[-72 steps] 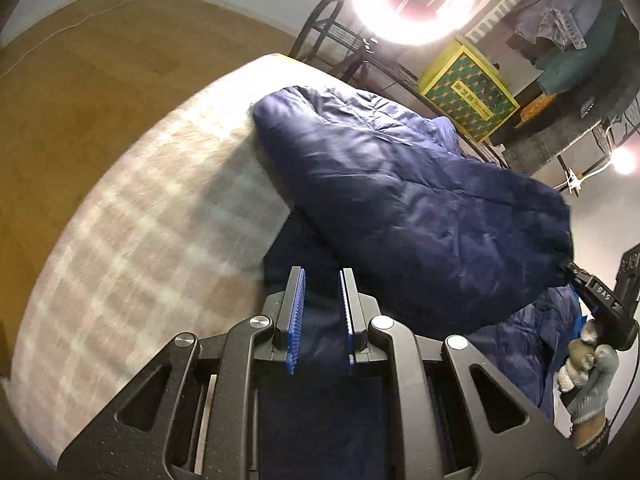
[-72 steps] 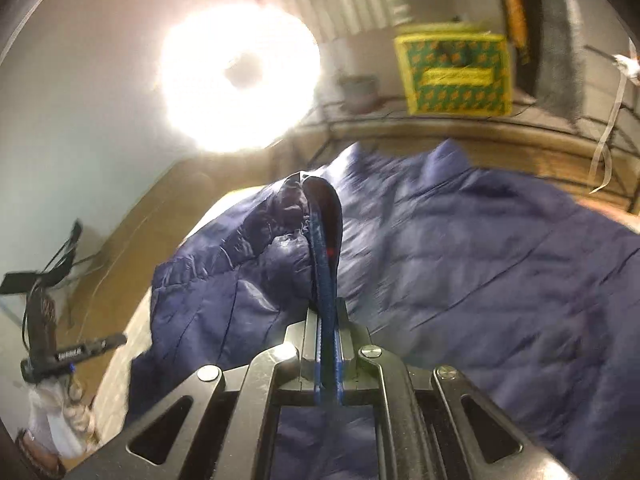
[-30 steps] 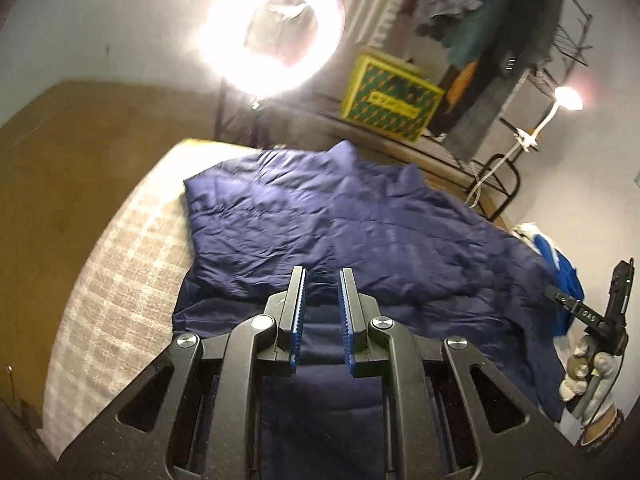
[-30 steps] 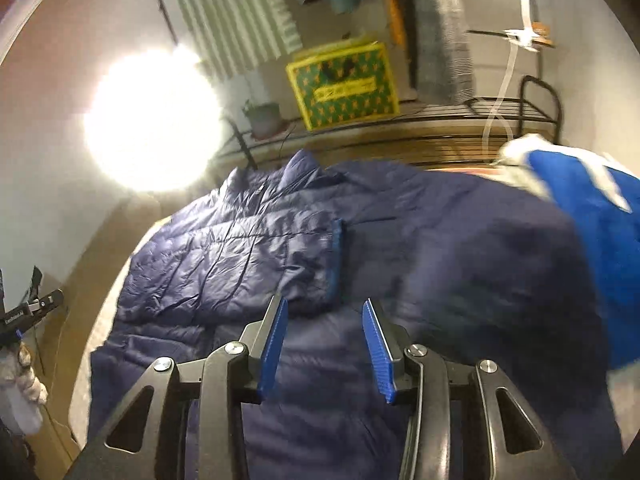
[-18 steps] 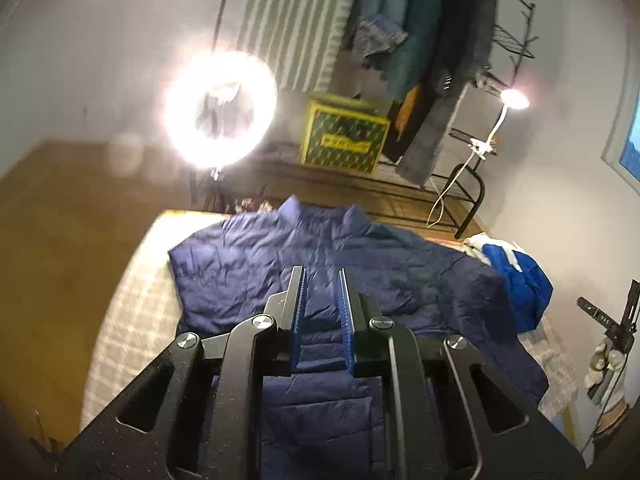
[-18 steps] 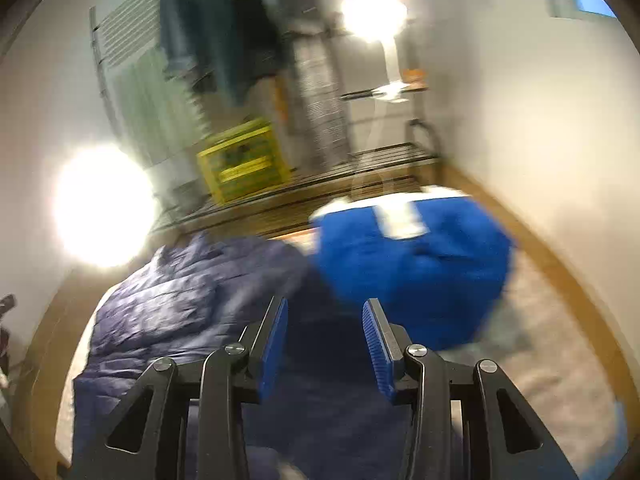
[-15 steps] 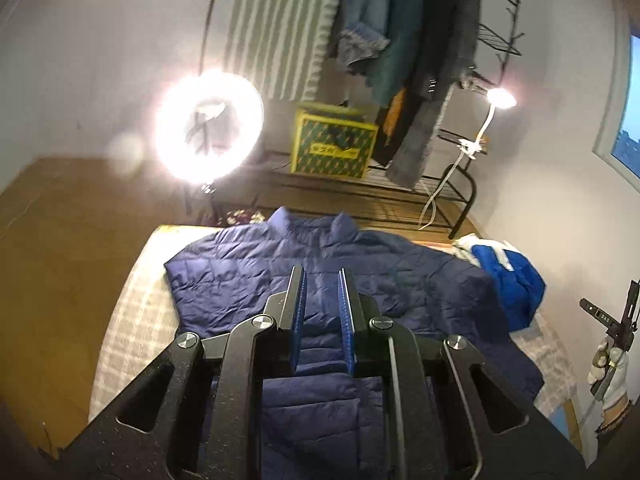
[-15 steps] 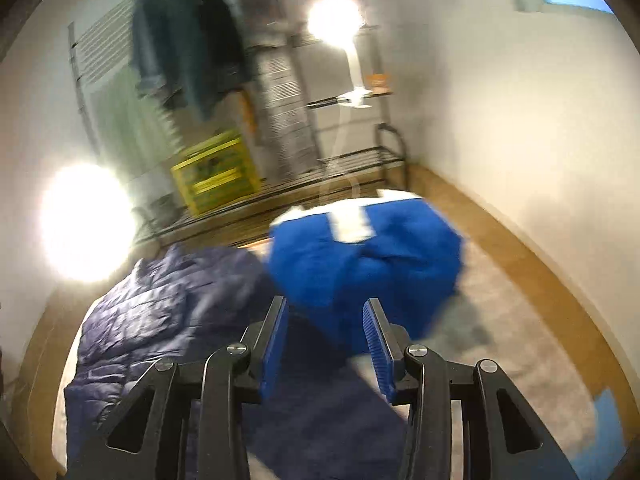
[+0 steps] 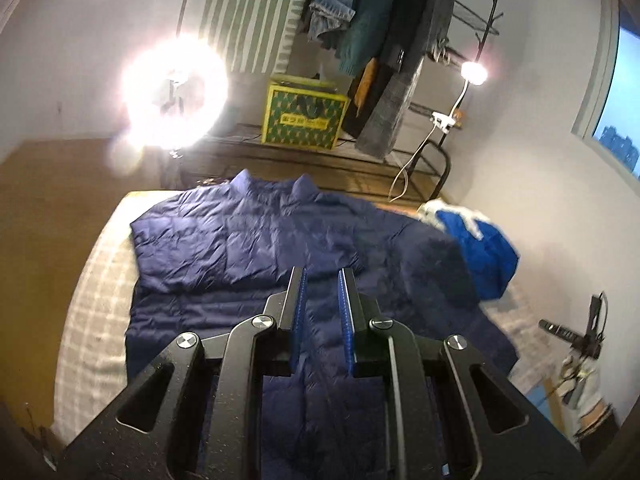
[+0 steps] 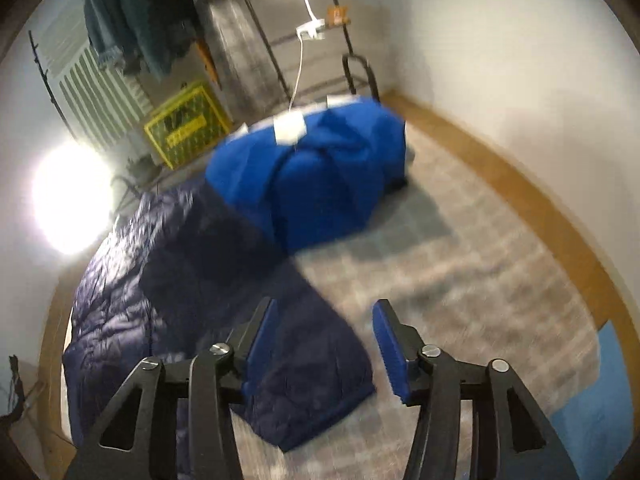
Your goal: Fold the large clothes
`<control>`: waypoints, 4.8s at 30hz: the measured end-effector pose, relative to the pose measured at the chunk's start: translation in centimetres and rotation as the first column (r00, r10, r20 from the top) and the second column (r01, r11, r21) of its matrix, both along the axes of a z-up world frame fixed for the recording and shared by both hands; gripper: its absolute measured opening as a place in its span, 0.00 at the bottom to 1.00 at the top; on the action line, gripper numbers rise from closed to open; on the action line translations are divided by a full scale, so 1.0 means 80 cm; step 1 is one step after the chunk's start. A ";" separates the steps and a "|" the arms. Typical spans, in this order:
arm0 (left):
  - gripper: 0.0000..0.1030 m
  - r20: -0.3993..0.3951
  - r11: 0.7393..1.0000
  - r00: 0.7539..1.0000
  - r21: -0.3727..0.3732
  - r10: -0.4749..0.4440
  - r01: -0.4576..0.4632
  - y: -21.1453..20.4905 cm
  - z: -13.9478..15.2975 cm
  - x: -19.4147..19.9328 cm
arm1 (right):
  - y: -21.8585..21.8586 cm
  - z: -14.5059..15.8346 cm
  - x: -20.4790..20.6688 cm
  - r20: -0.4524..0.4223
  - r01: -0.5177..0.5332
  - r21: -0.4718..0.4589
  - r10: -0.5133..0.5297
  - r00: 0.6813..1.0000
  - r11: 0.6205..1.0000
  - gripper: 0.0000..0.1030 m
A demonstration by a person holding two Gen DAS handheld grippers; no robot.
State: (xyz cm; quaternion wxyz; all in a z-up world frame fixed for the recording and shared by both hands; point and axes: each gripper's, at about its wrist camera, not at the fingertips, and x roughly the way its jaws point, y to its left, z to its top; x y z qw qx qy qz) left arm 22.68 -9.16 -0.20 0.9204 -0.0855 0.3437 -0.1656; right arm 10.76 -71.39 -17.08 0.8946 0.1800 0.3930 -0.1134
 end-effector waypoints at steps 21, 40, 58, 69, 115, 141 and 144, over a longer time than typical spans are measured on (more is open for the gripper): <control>0.14 -0.207 0.997 0.978 -0.068 0.018 -0.033 -0.008 -0.166 -0.004 | -0.007 -0.118 0.013 -0.199 0.134 0.241 -0.086 0.976 0.961 0.11; 0.14 -0.211 0.943 0.962 -0.244 0.175 -0.226 0.071 -0.149 0.036 | 0.191 0.094 0.114 0.169 -0.158 0.023 0.152 0.974 0.987 0.06; 0.14 -0.185 0.842 0.910 -0.347 0.370 -0.413 0.178 -0.130 0.015 | 0.467 0.096 0.311 0.132 -0.450 -0.104 0.461 0.877 0.887 0.05; 0.14 -0.171 0.781 0.858 -0.357 0.485 -0.512 0.224 -0.126 0.003 | 0.624 -0.006 0.398 -0.035 -0.593 -0.156 0.595 0.803 0.790 0.05; 0.30 -0.283 0.907 0.915 -0.228 0.286 -0.354 0.210 -0.170 -0.013 | 0.428 0.076 0.279 0.159 -0.501 -0.061 0.504 0.849 0.863 0.60; 0.52 -0.501 0.859 0.847 -0.340 0.179 -0.383 0.285 -0.310 -0.213 | 0.179 -0.001 -0.108 0.189 -0.369 0.140 0.341 0.921 0.919 0.66; 0.54 -0.497 0.863 0.845 -0.320 0.199 -0.391 0.284 -0.315 -0.220 | 0.174 0.028 -0.131 0.225 -0.377 0.082 0.352 0.909 0.922 0.68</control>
